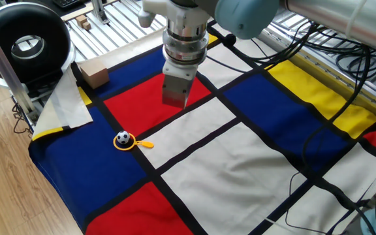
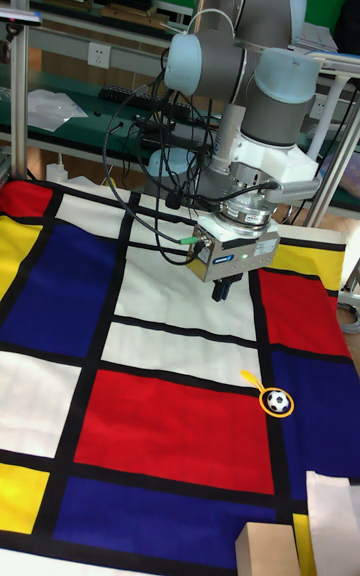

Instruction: Remove the bubble ring from the ball

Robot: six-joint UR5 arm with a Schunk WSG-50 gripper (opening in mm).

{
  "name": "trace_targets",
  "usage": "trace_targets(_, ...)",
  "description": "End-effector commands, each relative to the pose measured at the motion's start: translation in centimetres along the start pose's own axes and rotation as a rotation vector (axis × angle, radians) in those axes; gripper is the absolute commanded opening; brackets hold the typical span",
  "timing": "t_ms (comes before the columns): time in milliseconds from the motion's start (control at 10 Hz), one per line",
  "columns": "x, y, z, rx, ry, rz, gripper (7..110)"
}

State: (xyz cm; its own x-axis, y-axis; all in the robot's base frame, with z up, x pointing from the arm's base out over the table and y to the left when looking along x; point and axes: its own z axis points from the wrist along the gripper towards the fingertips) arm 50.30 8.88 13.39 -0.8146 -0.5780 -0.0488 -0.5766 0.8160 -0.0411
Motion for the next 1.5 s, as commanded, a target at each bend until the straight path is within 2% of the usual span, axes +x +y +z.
trace_targets(0, -0.2, -0.2, -0.1, 0.006, -0.011, -0.022, 7)
trace_targets(100, -0.9, 1.2, -0.2, -0.051, -0.038, -0.055, 7)
trace_targets(200, -0.9, 2.3, -0.3, -0.092, -0.04, -0.063, 7)
trace_targets(300, -0.8, 2.2, -0.2, -0.09, -0.035, -0.052, 7)
trace_targets(400, -1.8, 2.6, 1.5, -0.07, -0.029, -0.042, 7)
trace_targets(600, -4.4, 3.9, 4.3, -0.097, -0.042, -0.089, 7)
trace_targets(800, -5.5, 2.1, 5.8, -0.019, 0.017, -0.107, 7)
trace_targets(1000, -6.2, 2.6, 6.0, -0.002, 0.051, -0.093, 7)
trace_targets(1100, -6.6, 3.4, 6.7, -0.004, 0.087, -0.078, 7)
trace_targets(1300, -7.9, 5.7, 8.6, -0.022, 0.096, -0.031, 7)
trace_targets(1400, -8.2, 6.1, 8.9, -0.018, 0.099, -0.028, 7)
